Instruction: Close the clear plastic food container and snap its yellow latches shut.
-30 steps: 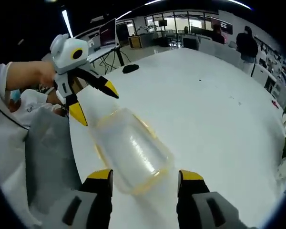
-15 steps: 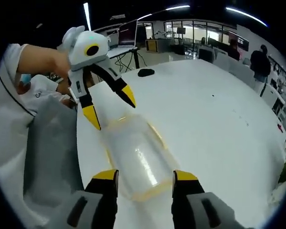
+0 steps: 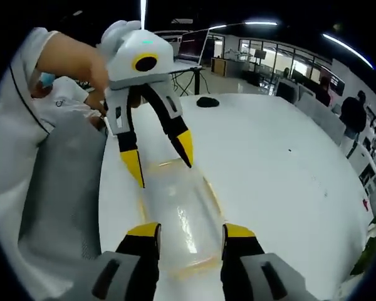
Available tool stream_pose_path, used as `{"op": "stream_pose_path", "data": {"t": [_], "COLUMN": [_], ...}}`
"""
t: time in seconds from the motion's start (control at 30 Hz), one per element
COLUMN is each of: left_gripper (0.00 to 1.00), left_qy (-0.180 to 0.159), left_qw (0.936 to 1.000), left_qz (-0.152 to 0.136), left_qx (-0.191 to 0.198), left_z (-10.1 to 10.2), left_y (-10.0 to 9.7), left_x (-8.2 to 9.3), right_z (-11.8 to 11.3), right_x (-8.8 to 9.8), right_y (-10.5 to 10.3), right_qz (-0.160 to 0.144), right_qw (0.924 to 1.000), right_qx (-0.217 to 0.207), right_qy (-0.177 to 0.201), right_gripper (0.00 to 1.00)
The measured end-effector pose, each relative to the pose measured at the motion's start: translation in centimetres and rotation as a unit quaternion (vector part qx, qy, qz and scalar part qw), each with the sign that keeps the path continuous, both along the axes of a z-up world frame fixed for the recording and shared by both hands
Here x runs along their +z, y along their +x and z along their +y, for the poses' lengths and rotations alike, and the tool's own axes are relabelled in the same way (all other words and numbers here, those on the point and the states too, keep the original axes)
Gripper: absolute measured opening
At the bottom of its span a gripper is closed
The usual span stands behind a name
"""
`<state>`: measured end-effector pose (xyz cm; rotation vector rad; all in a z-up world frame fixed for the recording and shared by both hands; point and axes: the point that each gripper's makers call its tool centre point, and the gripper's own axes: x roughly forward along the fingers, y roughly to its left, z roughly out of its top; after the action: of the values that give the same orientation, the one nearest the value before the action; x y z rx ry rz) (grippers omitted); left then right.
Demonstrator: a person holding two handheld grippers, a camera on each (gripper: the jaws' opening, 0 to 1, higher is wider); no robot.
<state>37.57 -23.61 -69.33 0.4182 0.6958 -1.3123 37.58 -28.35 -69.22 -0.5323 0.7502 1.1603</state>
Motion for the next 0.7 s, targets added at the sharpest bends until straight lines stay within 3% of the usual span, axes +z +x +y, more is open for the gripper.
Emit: {"op": "stream_pose_path", "data": {"t": [0.43,0.7], "left_gripper": [0.4,0.42], "left_qy": [0.006,0.008], "left_qw": [0.9998,0.9994], "left_qz": [-0.005,0.001], "left_qx": [-0.017,-0.034], "left_z": [-1.6,-2.2], "left_y": [-0.4,-1.5], "left_x": [-0.9,-1.4], "right_z": [1.8,2.6], "right_x": [-0.5,-1.1], "right_y": [0.2,0.3], "right_qz": [-0.018,-0.006], "right_qw": [0.9987,0.9973], "right_qx": [0.049,0.072], "right_qy": [-0.002,0.013], "right_gripper": [0.35,0.36]}}
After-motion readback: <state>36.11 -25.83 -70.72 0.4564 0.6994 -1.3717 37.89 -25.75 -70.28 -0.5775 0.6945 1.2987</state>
